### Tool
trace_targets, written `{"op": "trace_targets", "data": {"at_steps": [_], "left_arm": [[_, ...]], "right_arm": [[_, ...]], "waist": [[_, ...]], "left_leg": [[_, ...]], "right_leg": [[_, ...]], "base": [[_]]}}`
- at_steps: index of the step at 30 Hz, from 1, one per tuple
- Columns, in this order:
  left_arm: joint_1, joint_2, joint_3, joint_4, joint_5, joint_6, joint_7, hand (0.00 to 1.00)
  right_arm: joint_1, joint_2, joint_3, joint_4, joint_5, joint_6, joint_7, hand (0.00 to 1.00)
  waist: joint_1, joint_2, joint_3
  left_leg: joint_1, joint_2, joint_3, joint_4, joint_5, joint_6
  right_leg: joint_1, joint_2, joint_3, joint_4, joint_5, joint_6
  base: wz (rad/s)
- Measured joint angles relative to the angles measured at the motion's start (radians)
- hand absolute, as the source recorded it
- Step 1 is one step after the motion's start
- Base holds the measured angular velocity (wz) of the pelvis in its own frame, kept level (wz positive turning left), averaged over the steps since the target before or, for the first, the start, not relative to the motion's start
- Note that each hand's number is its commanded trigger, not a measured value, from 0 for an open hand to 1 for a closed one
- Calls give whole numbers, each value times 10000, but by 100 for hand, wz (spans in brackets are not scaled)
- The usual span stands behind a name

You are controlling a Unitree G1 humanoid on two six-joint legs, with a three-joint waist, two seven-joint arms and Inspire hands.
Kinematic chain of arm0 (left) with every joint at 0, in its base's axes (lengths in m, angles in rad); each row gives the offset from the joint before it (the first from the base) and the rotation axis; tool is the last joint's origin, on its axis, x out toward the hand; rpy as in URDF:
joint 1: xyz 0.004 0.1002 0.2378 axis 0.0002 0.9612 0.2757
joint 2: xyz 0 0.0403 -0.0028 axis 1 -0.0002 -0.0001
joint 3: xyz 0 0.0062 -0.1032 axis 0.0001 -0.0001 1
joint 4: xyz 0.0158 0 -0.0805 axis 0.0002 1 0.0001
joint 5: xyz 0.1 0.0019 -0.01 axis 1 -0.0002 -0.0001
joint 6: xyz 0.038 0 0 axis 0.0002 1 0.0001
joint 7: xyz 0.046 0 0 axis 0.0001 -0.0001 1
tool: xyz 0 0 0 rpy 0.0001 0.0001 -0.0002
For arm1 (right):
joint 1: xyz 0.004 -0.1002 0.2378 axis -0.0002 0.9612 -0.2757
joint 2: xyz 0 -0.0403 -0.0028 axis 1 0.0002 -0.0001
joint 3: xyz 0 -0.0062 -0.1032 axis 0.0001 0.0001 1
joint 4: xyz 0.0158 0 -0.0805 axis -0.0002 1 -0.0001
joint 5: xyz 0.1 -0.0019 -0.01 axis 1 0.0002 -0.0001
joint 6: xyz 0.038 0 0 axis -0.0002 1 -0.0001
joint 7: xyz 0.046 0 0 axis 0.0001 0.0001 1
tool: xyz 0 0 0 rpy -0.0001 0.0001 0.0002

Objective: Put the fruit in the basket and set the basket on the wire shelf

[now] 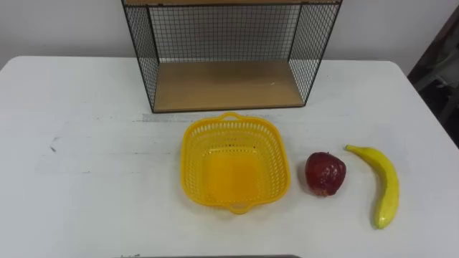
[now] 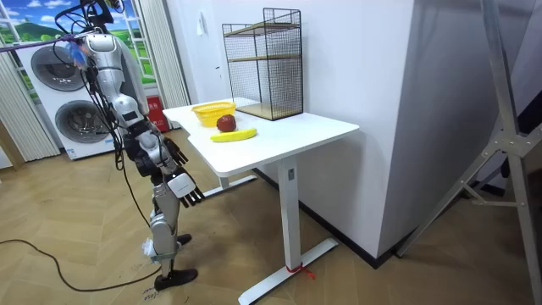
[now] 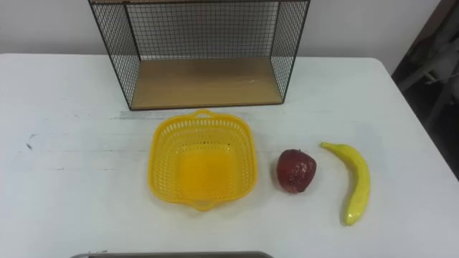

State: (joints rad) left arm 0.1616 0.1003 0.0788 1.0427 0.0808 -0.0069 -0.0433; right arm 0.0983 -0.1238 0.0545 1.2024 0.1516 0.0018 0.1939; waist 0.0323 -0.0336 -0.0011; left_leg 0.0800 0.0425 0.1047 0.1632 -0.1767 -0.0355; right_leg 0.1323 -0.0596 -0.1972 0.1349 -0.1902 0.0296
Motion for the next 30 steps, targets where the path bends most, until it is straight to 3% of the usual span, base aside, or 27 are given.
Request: {"op": "trace_targets", "data": {"at_steps": [18,24,28,30], "left_arm": [[16,-17,-29,62,-21,-30,348,0],[93,-18,54,115,-60,-235,525,0],[128,-31,411,338,-10,-363,963,0],[265,-30,699,334,-18,-371,1117,0]], "right_arm": [[0,1,10,391,992,3,-125,0],[65,34,-5,486,1577,1,-426,0],[156,34,-385,902,2913,79,-772,0],[390,32,-674,904,3483,143,-929,0]], "waist": [[0,-25,32],[-10,-78,14],[-12,-107,29],[-13,-63,-3]], "left_leg": [[23,0,1,-16,-29,2],[137,-1,7,-14,-30,0],[171,-3,3,-24,-55,-7],[186,-3,19,-24,-72,-6]], "right_leg": [[48,2,31,-9,-5,8],[105,5,35,-6,-2,4],[141,9,43,-13,-9,13],[142,10,82,-6,-11,15]], "base": [[0],[0],[0],[-2]]}}
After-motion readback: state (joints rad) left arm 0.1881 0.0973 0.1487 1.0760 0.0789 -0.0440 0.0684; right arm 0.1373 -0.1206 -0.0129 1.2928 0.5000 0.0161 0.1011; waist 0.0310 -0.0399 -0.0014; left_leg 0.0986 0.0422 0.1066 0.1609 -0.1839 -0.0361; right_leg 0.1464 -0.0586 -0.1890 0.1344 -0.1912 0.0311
